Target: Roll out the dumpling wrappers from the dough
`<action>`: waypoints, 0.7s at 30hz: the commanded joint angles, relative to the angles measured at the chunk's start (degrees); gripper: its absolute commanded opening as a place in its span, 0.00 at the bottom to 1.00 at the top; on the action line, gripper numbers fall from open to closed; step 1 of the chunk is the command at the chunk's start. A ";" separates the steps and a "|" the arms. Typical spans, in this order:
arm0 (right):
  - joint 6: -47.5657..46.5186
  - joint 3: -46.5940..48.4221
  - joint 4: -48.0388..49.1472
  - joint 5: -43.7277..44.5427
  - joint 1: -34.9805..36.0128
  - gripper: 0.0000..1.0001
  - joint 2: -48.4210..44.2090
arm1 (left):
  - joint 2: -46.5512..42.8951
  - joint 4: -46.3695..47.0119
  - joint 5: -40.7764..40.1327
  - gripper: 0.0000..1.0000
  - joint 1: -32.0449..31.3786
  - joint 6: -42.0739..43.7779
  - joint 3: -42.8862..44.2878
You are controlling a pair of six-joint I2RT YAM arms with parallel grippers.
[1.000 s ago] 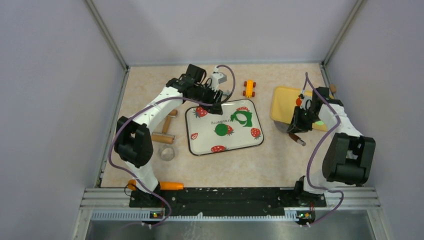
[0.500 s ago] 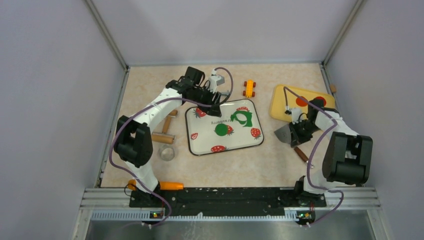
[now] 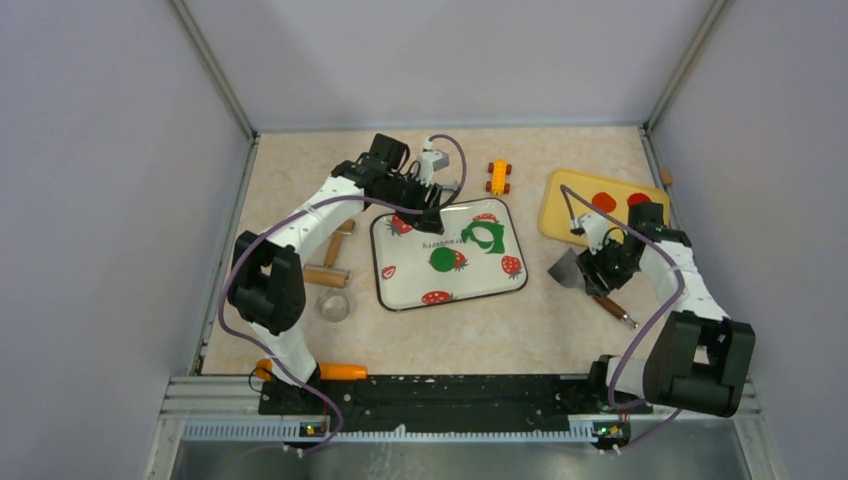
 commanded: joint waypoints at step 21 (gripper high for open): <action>-18.33 -4.72 6.37 6.22 1.36 0.00 3.56 | -1.98 2.30 -0.98 0.94 0.93 -2.70 1.30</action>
